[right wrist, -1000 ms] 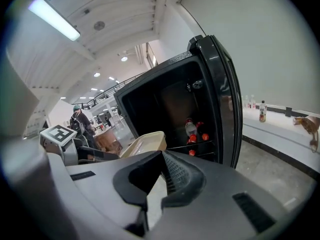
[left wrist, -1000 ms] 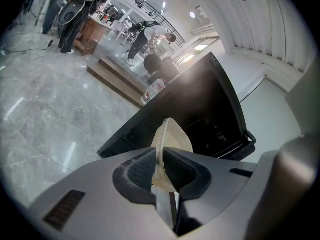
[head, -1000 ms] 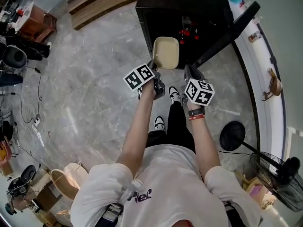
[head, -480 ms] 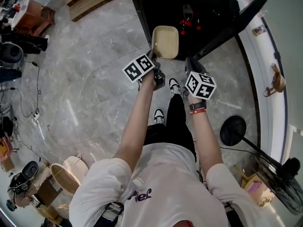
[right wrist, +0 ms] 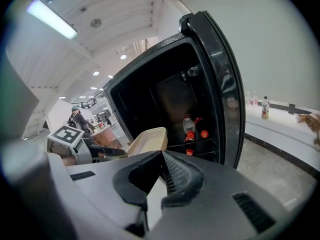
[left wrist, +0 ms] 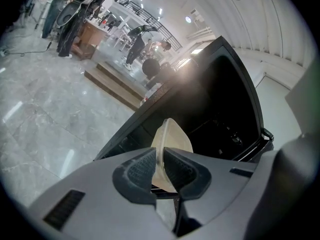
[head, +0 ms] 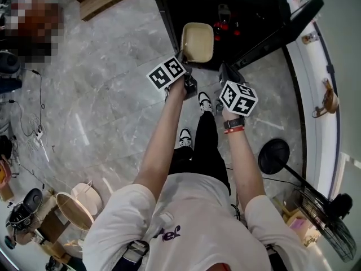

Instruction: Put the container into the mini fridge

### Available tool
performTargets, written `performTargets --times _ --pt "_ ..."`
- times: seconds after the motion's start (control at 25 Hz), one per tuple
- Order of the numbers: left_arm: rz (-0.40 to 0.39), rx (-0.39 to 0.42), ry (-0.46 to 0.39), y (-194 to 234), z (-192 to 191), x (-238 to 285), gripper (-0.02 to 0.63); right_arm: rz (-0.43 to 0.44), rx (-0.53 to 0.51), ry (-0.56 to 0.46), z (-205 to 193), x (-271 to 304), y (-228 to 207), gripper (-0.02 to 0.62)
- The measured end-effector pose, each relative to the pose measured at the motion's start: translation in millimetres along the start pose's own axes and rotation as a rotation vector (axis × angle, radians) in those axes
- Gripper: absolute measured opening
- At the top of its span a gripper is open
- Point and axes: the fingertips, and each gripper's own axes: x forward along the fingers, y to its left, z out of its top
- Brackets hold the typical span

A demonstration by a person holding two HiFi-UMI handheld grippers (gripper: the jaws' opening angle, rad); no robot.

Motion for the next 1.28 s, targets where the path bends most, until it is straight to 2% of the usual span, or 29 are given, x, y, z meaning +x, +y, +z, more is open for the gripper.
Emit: performTargets --times 0.32,0.68,0.96,1.28 --pt "0.028 0.029 -0.039 6 7 28 0.060 0.006 -0.013 0.007 2 16 -7 0.015" --pt "0.034 -0.002 -0.029 6 5 60 0.060 0.002 -0.006 0.007 8 27 -19 0.015" --pt "0.060 -0.024 -0.071 9 10 83 0.060 0.000 -0.011 0.021 11 34 -29 0.015" --pt "0.052 -0.050 -0.052 12 9 103 0.060 0.007 -0.008 0.027 15 45 -30 0.015"
